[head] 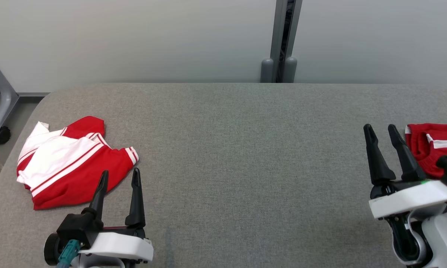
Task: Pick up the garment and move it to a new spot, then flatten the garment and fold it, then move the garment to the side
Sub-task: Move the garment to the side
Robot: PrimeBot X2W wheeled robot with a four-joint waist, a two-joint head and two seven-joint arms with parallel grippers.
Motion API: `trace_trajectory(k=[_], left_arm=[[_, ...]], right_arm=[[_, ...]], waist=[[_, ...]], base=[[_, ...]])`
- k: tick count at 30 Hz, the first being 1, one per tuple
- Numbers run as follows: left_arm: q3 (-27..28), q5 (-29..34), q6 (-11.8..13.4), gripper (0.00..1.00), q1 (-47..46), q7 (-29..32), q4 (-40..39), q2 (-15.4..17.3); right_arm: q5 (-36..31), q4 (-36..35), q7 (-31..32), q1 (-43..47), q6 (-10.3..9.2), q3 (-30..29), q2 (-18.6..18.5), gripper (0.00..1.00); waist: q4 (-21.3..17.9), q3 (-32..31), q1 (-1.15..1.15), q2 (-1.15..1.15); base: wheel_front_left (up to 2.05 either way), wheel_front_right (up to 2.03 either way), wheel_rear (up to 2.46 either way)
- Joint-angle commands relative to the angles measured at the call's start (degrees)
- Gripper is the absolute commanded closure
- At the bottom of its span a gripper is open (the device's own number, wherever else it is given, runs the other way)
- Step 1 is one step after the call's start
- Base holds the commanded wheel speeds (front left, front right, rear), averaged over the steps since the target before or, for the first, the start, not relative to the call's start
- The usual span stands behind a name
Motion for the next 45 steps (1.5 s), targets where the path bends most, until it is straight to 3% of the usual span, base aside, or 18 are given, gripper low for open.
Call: trace_trajectory(k=[1, 8, 17, 29, 45], left_arm=[[0.11, 0.31, -0.36, 0.00, 0.66, 0.05, 0.02, 0.21], [-0.08, -0.16, -0.65, 0.00, 2.01, 0.05, 0.62, 0.21], [-0.10, -0.41, -1.15, 0.00, 3.05, 0.05, 1.72, 0.20], [-1.38, 0.21, -1.62, 0.00, 3.71, 0.05, 3.15, 0.21], [-1.83, -0.02, -1.22, 0.00, 3.26, 0.05, 2.74, 0.20]], right_arm=[[-2.22, -3.07, -0.26, 3.56, 0.02, -2.84, 2.13, 0.00], [-10.53, -9.95, -0.26, 13.27, 0.02, -9.01, 8.63, 0.00], [-19.36, -11.08, -0.26, 20.48, 0.02, -10.77, 12.69, 0.00], [-23.57, -9.93, -0.27, 20.73, 0.02, -11.99, 13.93, 0.00], [-23.89, -9.51, -0.27, 20.48, 0.02, -12.32, 14.18, 0.00]], waist=[[-0.48, -0.49, 0.00, 0.00], [-1.04, -1.32, 0.00, 0.00], [-1.40, -1.73, 0.00, 0.00], [-1.63, -1.33, 0.00, 0.00], [-1.26, -1.10, 0.00, 0.00]], base=[[0.00, 0.00, 0.00], [0.00, 0.00, 0.00], [0.00, 0.00, 0.00], [0.00, 0.00, 0.00], [0.00, 0.00, 0.00]])
